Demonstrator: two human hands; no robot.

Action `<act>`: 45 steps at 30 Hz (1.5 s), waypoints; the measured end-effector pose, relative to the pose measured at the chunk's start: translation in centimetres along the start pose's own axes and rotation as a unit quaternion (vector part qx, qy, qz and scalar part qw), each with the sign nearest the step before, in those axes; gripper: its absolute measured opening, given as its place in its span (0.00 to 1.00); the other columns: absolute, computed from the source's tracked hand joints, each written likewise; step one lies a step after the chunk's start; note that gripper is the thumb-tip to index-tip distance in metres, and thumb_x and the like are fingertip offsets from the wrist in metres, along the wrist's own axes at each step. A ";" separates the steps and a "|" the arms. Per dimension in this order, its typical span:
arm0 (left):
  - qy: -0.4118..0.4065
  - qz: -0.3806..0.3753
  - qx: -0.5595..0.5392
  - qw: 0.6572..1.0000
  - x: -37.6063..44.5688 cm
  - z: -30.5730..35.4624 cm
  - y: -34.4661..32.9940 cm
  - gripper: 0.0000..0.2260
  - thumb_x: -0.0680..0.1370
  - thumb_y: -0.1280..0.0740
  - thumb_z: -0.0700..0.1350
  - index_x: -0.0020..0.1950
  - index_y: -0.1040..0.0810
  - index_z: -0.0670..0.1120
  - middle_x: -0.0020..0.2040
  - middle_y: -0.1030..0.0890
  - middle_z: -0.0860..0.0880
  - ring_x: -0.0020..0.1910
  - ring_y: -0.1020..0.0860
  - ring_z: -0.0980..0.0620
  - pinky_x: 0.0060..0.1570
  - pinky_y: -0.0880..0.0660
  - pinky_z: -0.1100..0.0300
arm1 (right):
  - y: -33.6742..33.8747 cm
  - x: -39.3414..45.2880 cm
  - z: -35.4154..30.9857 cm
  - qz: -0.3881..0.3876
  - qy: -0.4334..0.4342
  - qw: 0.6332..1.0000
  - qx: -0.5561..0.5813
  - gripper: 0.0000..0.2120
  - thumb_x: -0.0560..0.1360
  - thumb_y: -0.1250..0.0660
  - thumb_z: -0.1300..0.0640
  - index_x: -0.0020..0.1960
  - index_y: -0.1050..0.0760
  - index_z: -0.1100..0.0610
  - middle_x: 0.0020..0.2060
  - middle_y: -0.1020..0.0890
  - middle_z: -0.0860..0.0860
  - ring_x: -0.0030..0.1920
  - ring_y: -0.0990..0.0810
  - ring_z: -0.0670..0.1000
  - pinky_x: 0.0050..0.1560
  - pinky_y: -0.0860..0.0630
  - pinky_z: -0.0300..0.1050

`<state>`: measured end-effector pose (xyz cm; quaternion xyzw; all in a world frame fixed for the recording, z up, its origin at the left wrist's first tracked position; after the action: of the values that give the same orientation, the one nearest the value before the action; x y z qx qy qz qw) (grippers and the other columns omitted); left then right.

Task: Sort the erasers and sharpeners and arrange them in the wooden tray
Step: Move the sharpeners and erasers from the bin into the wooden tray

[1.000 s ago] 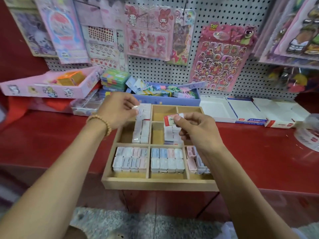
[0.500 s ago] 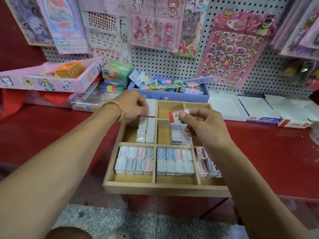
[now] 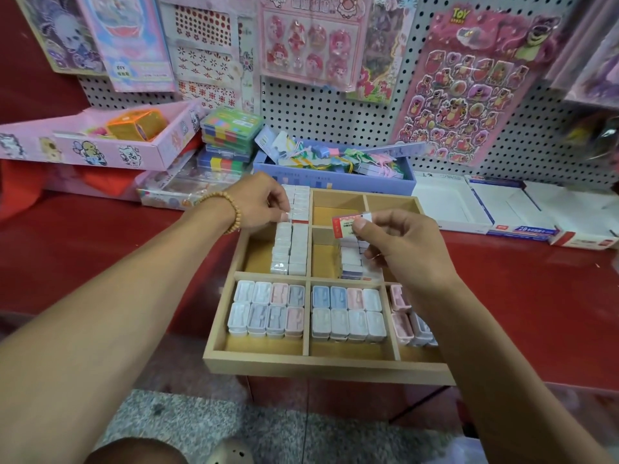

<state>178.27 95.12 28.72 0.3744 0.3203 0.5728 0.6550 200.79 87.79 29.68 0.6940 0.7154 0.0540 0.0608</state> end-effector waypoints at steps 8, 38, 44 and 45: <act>-0.020 -0.029 0.030 0.999 -0.1 0.0 1.0 0.03 0.79 0.32 0.43 0.50 0.21 0.45 0.39 0.22 0.54 0.38 0.24 0.59 0.37 0.30 0.67 | -0.2 0.5 0.0 0.001 -0.006 1.000 0.002 0.09 0.76 0.27 0.58 0.50 0.20 0.64 0.27 0.21 0.46 0.26 0.25 0.45 0.28 0.27 0.38; -0.010 0.044 -0.344 0.938 -4.8 3.0 2.2 0.04 0.77 0.31 0.43 0.48 0.18 0.44 0.41 0.16 0.47 0.38 0.16 0.49 0.37 0.19 0.58 | -3.2 1.1 0.0 0.008 -0.014 0.998 0.055 0.11 0.75 0.26 0.58 0.51 0.19 0.65 0.37 0.17 0.56 0.28 0.26 0.44 0.31 0.27 0.39; -0.043 0.040 -0.383 0.922 -4.3 3.9 2.9 0.09 0.72 0.27 0.31 0.48 0.20 0.42 0.38 0.18 0.47 0.34 0.17 0.49 0.35 0.20 0.61 | -4.0 1.2 -0.7 -0.023 -0.027 0.996 0.086 0.10 0.76 0.28 0.59 0.53 0.19 0.64 0.40 0.16 0.54 0.28 0.25 0.44 0.31 0.26 0.36; -0.043 0.047 -0.362 0.930 -4.0 3.6 3.5 0.10 0.71 0.27 0.31 0.48 0.20 0.43 0.39 0.18 0.47 0.33 0.17 0.50 0.34 0.20 0.61 | -3.7 1.1 -0.8 -0.026 -0.028 0.997 0.065 0.08 0.77 0.29 0.59 0.52 0.19 0.63 0.39 0.16 0.53 0.28 0.25 0.44 0.32 0.26 0.36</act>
<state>178.95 90.92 33.51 0.1506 0.0454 0.6633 0.7317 196.99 88.79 29.86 0.6786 0.7334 -0.0135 0.0372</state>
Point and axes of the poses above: each hand's wrist, its own x-axis towards the middle knuckle, its own y-axis out of the back of the hand, z = x × y, the point moved 4 cm from there along x, towards the middle knuckle
